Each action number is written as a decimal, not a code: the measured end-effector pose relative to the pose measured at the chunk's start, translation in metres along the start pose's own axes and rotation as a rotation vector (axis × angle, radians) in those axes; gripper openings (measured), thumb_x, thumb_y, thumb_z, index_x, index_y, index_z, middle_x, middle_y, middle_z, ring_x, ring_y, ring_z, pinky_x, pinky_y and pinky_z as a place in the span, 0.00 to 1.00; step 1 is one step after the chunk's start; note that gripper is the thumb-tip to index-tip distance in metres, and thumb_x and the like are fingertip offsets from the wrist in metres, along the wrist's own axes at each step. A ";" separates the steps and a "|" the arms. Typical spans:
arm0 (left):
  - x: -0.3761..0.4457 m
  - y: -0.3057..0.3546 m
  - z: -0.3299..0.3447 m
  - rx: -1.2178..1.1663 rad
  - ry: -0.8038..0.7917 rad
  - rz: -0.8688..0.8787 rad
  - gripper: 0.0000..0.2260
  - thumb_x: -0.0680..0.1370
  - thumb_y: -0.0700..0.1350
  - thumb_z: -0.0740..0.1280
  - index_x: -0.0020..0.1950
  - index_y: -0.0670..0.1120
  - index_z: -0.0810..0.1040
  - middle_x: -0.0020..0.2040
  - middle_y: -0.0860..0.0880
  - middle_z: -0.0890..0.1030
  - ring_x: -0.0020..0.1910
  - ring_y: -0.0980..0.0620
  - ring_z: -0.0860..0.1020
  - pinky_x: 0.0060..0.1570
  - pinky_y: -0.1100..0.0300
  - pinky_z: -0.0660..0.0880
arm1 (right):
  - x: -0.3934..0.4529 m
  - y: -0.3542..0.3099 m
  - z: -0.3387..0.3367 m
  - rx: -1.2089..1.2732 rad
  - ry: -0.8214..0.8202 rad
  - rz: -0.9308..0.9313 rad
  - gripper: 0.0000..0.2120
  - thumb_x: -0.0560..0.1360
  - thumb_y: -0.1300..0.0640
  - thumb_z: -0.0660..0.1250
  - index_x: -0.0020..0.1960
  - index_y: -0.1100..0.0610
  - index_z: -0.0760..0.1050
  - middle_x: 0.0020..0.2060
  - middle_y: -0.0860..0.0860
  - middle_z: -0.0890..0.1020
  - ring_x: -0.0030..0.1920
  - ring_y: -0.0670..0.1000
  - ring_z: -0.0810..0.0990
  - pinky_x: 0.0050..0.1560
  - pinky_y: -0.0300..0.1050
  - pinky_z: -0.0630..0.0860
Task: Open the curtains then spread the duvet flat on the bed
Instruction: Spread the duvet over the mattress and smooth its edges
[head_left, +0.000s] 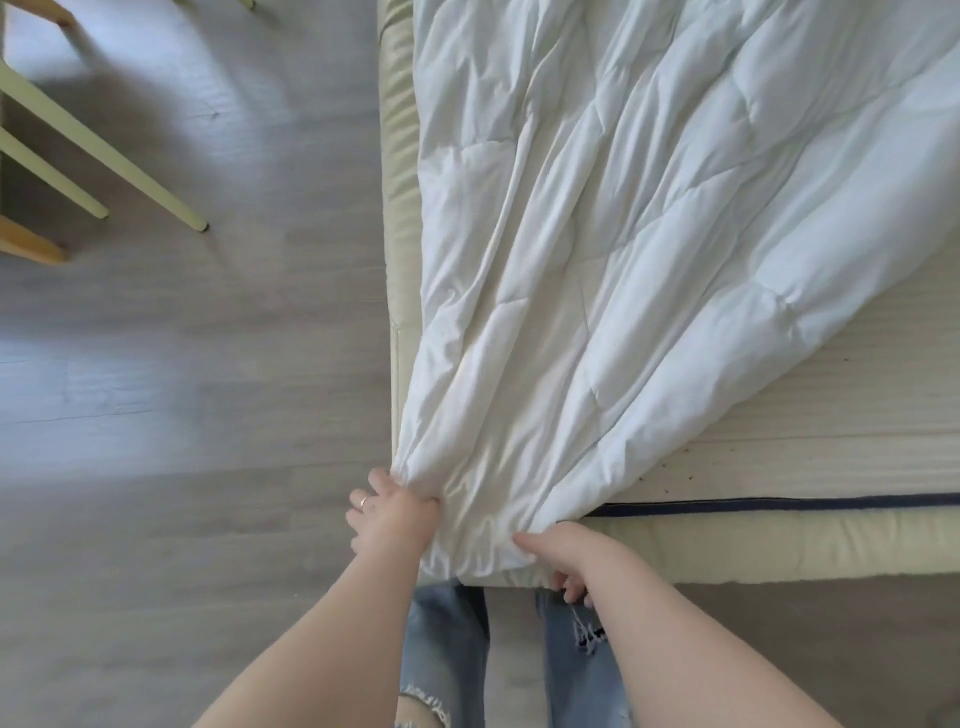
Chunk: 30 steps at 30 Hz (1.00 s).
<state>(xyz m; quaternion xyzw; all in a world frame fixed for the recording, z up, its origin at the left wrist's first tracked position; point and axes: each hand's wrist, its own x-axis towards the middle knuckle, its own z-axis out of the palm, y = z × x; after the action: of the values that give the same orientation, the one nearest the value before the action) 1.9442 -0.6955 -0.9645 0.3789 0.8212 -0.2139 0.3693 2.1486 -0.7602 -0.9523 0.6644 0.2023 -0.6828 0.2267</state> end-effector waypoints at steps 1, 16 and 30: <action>-0.003 0.006 -0.002 -0.010 0.059 0.020 0.29 0.72 0.51 0.65 0.69 0.50 0.55 0.67 0.45 0.61 0.64 0.42 0.62 0.61 0.47 0.66 | 0.000 0.000 -0.005 -0.029 0.015 -0.010 0.33 0.76 0.30 0.55 0.68 0.54 0.70 0.46 0.54 0.80 0.36 0.52 0.78 0.33 0.42 0.71; -0.113 0.150 0.090 0.273 0.179 1.228 0.14 0.72 0.44 0.69 0.57 0.44 0.75 0.55 0.47 0.75 0.49 0.45 0.76 0.44 0.59 0.70 | 0.008 0.051 -0.151 0.254 0.855 -0.481 0.22 0.82 0.47 0.51 0.39 0.56 0.76 0.34 0.53 0.80 0.38 0.58 0.78 0.39 0.49 0.76; -0.124 0.272 0.198 0.284 0.419 0.612 0.36 0.72 0.60 0.71 0.73 0.53 0.58 0.72 0.46 0.64 0.69 0.42 0.63 0.69 0.48 0.60 | 0.010 0.215 -0.357 -0.461 0.828 -0.745 0.20 0.78 0.57 0.61 0.69 0.51 0.69 0.64 0.51 0.72 0.62 0.55 0.72 0.56 0.51 0.75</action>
<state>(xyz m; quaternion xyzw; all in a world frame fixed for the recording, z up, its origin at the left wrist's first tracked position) 2.2991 -0.7091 -1.0144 0.6890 0.6900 -0.1234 0.1842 2.5642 -0.7292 -0.9699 0.6931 0.6358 -0.3394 0.0129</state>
